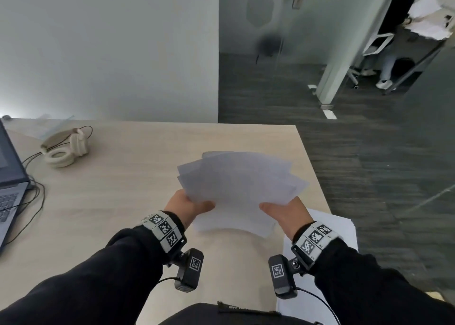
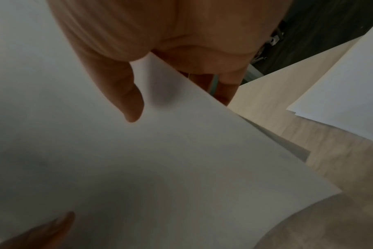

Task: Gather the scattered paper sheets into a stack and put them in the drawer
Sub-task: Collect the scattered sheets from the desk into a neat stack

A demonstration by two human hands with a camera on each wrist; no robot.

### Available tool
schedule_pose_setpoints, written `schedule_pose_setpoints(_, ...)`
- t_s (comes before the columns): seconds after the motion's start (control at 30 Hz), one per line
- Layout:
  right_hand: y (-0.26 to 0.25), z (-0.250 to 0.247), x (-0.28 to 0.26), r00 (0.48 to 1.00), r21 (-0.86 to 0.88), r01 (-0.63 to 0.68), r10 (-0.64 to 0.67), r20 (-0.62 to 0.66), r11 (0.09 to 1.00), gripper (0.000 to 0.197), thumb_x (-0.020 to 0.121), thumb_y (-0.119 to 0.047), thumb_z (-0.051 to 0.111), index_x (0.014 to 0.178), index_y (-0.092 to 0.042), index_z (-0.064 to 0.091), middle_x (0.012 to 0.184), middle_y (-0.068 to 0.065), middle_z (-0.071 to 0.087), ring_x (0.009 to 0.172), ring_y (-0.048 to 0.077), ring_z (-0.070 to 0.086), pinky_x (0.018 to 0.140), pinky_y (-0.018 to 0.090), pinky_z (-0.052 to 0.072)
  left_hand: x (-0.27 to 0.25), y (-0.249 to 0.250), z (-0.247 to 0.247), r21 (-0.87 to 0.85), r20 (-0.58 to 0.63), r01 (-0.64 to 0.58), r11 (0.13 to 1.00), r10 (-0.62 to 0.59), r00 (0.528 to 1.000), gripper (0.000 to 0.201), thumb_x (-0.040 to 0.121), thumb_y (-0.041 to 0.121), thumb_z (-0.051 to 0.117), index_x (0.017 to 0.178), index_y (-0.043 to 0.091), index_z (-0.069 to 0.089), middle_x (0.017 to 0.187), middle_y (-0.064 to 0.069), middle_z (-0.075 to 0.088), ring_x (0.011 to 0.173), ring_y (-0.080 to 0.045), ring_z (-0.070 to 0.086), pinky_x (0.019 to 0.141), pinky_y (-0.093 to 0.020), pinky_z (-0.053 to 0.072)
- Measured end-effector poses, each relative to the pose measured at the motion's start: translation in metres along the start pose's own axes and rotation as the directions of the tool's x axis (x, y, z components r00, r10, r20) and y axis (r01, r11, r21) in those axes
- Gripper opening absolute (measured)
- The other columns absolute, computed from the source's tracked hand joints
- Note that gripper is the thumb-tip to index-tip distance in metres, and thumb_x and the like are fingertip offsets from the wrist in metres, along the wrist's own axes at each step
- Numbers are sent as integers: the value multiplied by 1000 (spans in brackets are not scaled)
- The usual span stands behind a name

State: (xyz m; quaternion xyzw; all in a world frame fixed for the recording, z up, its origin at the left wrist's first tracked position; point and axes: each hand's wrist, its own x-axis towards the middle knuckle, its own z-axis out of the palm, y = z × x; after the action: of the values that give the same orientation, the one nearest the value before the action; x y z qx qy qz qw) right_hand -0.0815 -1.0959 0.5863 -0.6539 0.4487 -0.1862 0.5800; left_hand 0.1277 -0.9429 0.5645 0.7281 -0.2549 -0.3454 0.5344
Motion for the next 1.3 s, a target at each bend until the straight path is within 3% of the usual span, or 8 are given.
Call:
schedule_pose_setpoints(0.2,-15,0,-4,983,96,171,-176,52,981,34,79,-1,72,110,-15,65,98,-1,74,90,9,69,80,24,52,-15,12,9,-104,-71,-52,993,45,996,36,63,10,83,95,23,73,92,2,77,91,-17,71,81,-29,52)
schedule_pose_setpoints(0.33,-16,2,-3,967,83,246,-250,41,966,54,75,1,74,110,-34,52,103,-4,66,89,9,64,82,21,51,-17,12,14,-162,-102,-92,983,76,992,54,58,12,77,111,15,67,99,-3,75,90,-17,72,71,-24,54)
schedule_pose_setpoints(0.63,-2,-9,16,993,-86,33,-23,113,996,12,80,5,57,86,3,67,77,7,63,73,20,59,62,25,43,-15,2,24,26,-164,19,999,-15,986,21,83,2,70,89,22,68,90,4,73,89,-19,68,85,-32,51)
schedule_pose_setpoints(0.73,7,-13,12,990,-66,47,-38,132,997,16,81,4,57,88,-4,69,78,4,66,74,17,62,63,24,46,-23,-1,21,8,-182,-13,1000,14,983,24,80,3,73,89,24,68,87,10,74,85,-12,68,75,-25,48)
schedule_pose_setpoints(0.9,35,-15,5,960,-304,49,39,277,951,23,84,-1,52,85,-21,62,74,-9,61,68,8,57,57,18,40,-27,-25,27,175,-93,123,977,-108,990,22,86,6,65,90,28,65,92,5,72,95,-22,66,84,-29,46)
schedule_pose_setpoints(0.97,38,-19,6,973,-289,39,30,230,957,28,85,-1,49,78,-26,60,72,-9,62,67,9,58,59,20,43,-25,-26,29,249,-112,127,960,-102,988,23,93,10,59,88,32,64,95,1,72,96,-24,66,88,-33,48)
schedule_pose_setpoints(1.1,39,-37,5,993,-183,21,1,120,983,33,83,-5,49,98,-31,64,92,1,73,87,24,69,81,39,56,-15,-9,39,221,-62,108,969,-96,993,24,90,10,56,92,31,69,89,9,75,89,-17,70,87,-37,53)
schedule_pose_setpoints(1.3,76,-85,-5,993,-118,-114,108,-50,986,29,89,-2,49,105,-25,56,95,3,68,83,28,67,71,36,55,6,-12,100,315,137,182,931,-235,962,30,81,21,59,109,32,62,97,3,74,89,-21,71,87,-45,57)
